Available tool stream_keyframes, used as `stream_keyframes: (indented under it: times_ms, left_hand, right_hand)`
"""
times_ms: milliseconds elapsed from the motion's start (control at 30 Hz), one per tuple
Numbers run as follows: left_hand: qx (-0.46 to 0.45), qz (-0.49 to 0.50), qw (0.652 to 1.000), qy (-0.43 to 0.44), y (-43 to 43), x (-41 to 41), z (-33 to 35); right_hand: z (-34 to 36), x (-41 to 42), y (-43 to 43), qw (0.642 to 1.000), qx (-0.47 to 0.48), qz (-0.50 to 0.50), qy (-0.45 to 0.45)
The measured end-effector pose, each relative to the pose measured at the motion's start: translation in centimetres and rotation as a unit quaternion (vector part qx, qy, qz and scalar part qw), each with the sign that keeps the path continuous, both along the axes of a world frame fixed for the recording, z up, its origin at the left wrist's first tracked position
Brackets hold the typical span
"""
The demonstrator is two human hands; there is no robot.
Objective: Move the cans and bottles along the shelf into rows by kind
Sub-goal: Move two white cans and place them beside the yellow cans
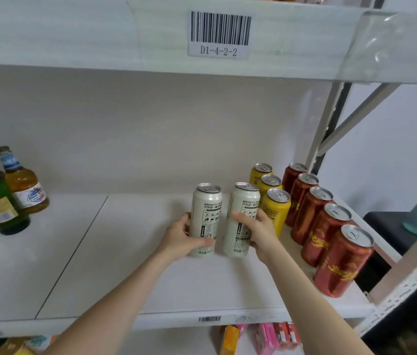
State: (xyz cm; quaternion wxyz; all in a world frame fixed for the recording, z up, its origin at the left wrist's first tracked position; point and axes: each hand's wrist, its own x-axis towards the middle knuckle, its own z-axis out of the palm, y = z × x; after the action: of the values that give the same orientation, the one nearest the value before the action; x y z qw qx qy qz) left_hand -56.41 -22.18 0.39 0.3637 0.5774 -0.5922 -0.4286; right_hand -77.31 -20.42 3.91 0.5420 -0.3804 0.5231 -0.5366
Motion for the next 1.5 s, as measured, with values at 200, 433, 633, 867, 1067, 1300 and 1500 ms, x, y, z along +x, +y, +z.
stream_keyframes:
  times_ms: [200, 433, 633, 867, 1067, 1300, 1500]
  left_hand:
    - [-0.011, 0.027, 0.999, 0.014, -4.3, 0.5, -0.3]
    - [-0.023, 0.051, 0.998, 0.009, -8.2, 1.1, -1.5]
    - [-0.028, 0.059, 0.998, 0.014, -10.0, 1.4, -2.2]
    - [-0.037, 0.054, 0.997, 0.029, -10.7, 1.6, -3.4]
    - [-0.045, 0.049, 0.997, 0.032, -10.8, 1.8, -4.3]
    - [-0.053, 0.044, 0.997, 0.039, -10.1, 1.7, -4.5]
    - [-0.041, 0.039, 0.997, 0.049, -10.0, 2.1, -4.8]
  right_hand:
    - [-1.0, 0.9, -6.0, 0.999, -0.03, 0.013, -0.003]
    - [-2.6, 1.6, -11.8, 0.998, -0.06, -0.018, 0.005]
    - [-4.1, 1.9, -14.6, 0.996, -0.081, -0.039, 0.014]
    - [-5.7, 2.3, -16.4, 0.995, -0.086, -0.037, 0.041]
    - [-6.3, 2.5, -16.7, 0.993, -0.104, -0.028, 0.053]
    - [-6.6, 2.3, -16.5, 0.992, -0.099, -0.018, 0.076]
    - [-7.3, 1.5, -15.1, 0.996, -0.078, -0.011, 0.049]
